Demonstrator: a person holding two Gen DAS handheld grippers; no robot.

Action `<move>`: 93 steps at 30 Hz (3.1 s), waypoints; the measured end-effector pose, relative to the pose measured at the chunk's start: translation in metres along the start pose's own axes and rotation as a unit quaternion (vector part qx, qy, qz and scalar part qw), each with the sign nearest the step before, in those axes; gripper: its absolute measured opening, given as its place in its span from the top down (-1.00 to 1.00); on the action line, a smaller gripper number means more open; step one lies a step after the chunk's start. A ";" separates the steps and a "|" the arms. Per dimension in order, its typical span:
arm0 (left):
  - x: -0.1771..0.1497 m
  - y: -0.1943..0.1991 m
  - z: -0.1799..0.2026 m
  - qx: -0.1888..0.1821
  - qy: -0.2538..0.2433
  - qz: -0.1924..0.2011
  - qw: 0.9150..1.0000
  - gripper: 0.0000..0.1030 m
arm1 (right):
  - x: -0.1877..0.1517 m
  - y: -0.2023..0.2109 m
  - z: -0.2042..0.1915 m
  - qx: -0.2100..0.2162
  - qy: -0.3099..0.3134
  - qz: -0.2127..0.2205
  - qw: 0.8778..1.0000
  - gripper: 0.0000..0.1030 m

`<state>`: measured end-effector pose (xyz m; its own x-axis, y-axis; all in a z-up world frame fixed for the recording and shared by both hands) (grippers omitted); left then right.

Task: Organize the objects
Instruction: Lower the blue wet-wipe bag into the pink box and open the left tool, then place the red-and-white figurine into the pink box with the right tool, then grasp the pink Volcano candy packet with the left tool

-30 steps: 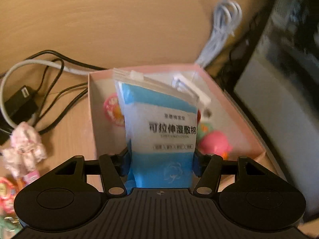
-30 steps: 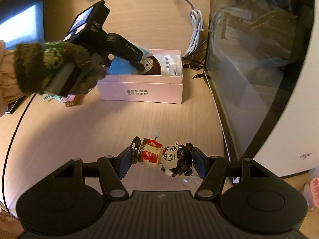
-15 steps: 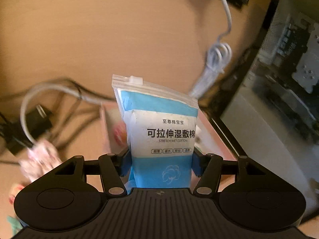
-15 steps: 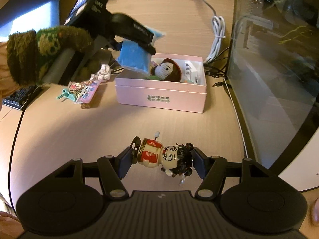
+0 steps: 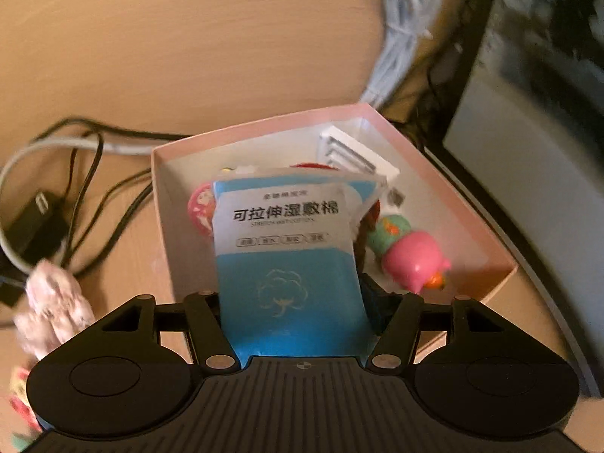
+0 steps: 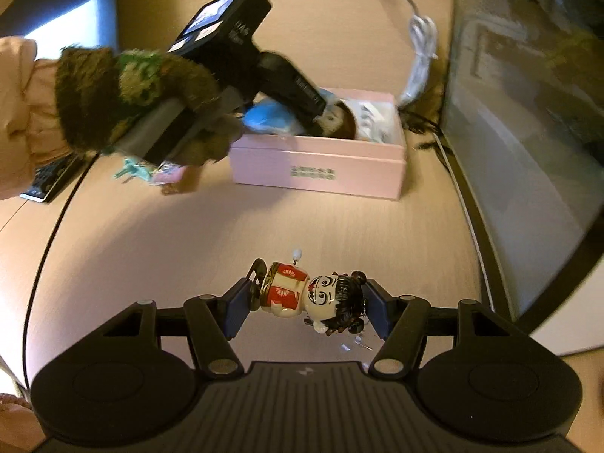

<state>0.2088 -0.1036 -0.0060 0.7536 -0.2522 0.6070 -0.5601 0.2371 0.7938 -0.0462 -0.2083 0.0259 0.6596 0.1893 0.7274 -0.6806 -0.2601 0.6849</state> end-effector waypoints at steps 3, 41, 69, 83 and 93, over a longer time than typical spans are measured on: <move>0.003 0.009 -0.002 0.005 0.001 0.016 1.000 -0.24 | 0.000 0.000 0.007 -0.008 -0.010 0.001 1.000 -0.23; -0.077 0.139 -0.102 -0.033 0.231 0.125 0.964 -0.10 | 0.150 -0.039 0.014 -0.050 0.038 0.144 0.988 -0.24; -0.090 0.046 -0.139 0.115 0.189 0.016 0.975 -0.07 | 0.021 -0.025 -0.032 -0.040 0.013 0.000 0.999 -0.66; -0.133 0.073 -0.090 0.094 0.141 -0.004 0.986 0.04 | -0.009 -0.012 0.000 -0.054 -0.048 -0.011 0.997 -0.68; -0.199 0.128 -0.059 0.078 0.150 -0.019 0.985 0.04 | 0.007 -0.036 -0.028 0.002 -0.003 -0.008 1.000 -0.69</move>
<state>0.0080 0.0319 -0.0276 0.8302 0.0365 0.5562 -0.5573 0.0788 0.8266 -0.0261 -0.1712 0.0075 0.6726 0.1875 0.7158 -0.6685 -0.2608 0.6965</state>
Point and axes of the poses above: each gripper's, at about its wrist camera, not at the fingertips, and y roughly against the way its jaws point, z to its right, x to its top, the point moved 8 cm from there along -y, roughly the way its jaws point
